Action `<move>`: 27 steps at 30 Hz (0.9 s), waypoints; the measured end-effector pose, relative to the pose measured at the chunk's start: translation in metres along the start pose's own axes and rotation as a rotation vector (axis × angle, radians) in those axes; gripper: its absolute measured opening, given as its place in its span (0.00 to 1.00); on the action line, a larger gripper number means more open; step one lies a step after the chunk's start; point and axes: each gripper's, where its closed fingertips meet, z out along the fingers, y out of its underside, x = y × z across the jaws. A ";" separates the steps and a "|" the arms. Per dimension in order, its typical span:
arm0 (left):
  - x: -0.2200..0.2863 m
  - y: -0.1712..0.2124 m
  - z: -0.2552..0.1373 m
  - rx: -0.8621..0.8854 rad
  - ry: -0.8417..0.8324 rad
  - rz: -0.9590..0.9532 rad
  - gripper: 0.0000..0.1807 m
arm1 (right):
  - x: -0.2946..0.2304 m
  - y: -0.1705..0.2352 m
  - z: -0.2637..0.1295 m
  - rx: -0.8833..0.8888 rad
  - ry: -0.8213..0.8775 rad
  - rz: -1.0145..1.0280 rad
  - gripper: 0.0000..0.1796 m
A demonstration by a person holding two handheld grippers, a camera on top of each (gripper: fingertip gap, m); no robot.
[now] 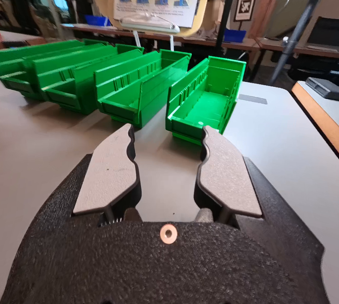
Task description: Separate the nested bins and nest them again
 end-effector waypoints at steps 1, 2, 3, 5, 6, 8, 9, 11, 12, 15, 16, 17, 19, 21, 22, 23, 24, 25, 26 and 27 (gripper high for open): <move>0.001 -0.001 -0.001 0.009 0.005 0.002 0.34 | -0.002 -0.004 -0.002 0.032 -0.024 0.007 0.38; 0.002 -0.003 -0.001 0.019 0.008 0.006 0.34 | -0.004 -0.008 -0.003 0.064 -0.049 0.013 0.38; 0.002 -0.005 -0.002 0.029 0.012 0.008 0.34 | -0.006 -0.011 -0.005 0.086 -0.065 0.018 0.38; 0.004 -0.007 -0.002 0.041 0.019 0.010 0.34 | -0.010 -0.017 -0.007 0.126 -0.100 0.026 0.38; 0.004 -0.007 -0.002 0.041 0.020 0.011 0.34 | -0.012 -0.019 -0.008 0.138 -0.115 0.031 0.38; 0.005 -0.007 -0.003 0.047 0.025 0.008 0.34 | -0.016 -0.023 -0.009 0.164 -0.150 0.054 0.38; 0.005 -0.009 -0.003 0.054 0.028 0.004 0.34 | -0.015 -0.023 -0.009 0.164 -0.154 0.064 0.38; 0.005 -0.011 -0.004 0.068 0.032 -0.001 0.34 | -0.014 -0.022 -0.009 0.164 -0.153 0.076 0.39; 0.005 -0.012 -0.005 0.072 0.033 -0.002 0.34 | -0.014 -0.022 -0.009 0.166 -0.151 0.077 0.39; 0.006 -0.011 -0.005 0.071 0.041 -0.005 0.34 | -0.015 -0.021 -0.008 0.156 -0.151 0.065 0.39; 0.007 -0.011 -0.005 0.070 0.041 -0.001 0.34 | -0.016 -0.021 -0.008 0.153 -0.148 0.059 0.39; 0.007 -0.011 -0.004 0.069 0.042 0.004 0.34 | -0.016 -0.020 -0.008 0.152 -0.146 0.053 0.39; 0.009 -0.010 -0.004 0.060 0.049 0.010 0.34 | -0.016 -0.019 -0.007 0.143 -0.139 0.045 0.39; 0.011 -0.008 -0.003 0.052 0.056 0.012 0.34 | -0.017 -0.018 -0.006 0.130 -0.137 0.035 0.39; 0.012 -0.008 -0.002 0.051 0.058 0.014 0.33 | -0.018 -0.017 -0.005 0.124 -0.138 0.029 0.39; 0.014 -0.008 -0.001 0.050 0.068 0.012 0.33 | -0.019 -0.016 -0.004 0.119 -0.135 0.024 0.39; 0.017 -0.008 0.000 0.048 0.088 0.002 0.32 | -0.019 -0.015 -0.003 0.112 -0.136 0.017 0.39; 0.021 -0.009 0.001 0.045 0.112 -0.013 0.32 | -0.021 -0.014 -0.002 0.103 -0.142 0.011 0.39; 0.023 -0.010 0.003 0.042 0.129 -0.022 0.32 | -0.023 -0.012 -0.001 0.093 -0.150 0.006 0.39; 0.024 -0.012 0.006 0.036 0.139 -0.020 0.31 | -0.023 -0.011 0.000 0.085 -0.153 0.004 0.39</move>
